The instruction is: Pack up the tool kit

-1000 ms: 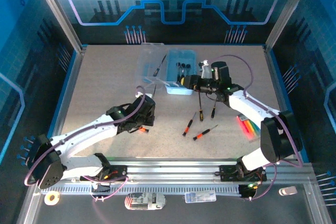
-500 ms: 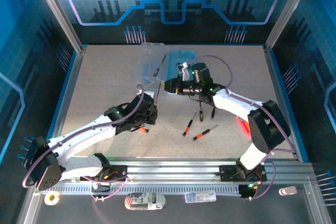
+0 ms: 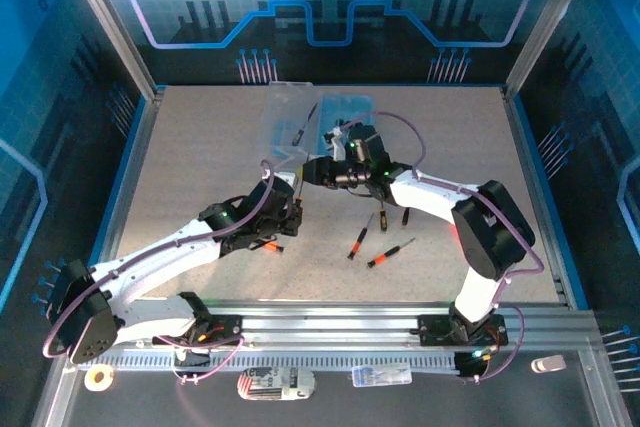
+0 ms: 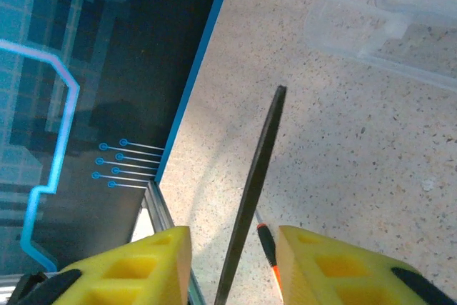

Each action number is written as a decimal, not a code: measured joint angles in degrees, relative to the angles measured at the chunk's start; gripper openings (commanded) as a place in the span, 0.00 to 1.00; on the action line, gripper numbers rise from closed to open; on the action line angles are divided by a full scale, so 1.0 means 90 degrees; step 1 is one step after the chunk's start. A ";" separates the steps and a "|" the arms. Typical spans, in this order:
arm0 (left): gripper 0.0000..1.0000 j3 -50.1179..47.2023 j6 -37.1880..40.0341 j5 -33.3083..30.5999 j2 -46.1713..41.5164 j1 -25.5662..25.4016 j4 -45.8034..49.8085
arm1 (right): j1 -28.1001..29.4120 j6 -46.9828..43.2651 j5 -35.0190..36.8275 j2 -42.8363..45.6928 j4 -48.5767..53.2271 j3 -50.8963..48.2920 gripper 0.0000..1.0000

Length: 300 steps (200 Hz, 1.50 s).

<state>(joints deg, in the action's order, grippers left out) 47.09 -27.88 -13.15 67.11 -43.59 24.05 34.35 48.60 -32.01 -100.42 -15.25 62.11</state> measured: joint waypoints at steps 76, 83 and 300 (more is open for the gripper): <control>0.30 0.0000 -0.0010 -0.0007 0.0027 0.0000 0.0002 | 0.0085 0.0085 0.0005 -0.0046 -0.0085 0.0017 0.15; 0.31 0.0000 -0.0005 -0.0010 0.0039 0.0000 0.0002 | 0.0087 0.0080 0.0010 -0.0046 -0.0090 0.0017 0.14; 0.56 -0.0158 -0.0075 -0.1188 -0.0653 0.0192 0.0211 | -0.0532 -0.0240 0.0362 0.0100 0.0206 0.0112 0.11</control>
<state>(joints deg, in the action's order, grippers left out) 45.67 -28.56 -23.83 61.23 -41.87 25.96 29.56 46.44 -28.75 -99.53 -13.39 63.11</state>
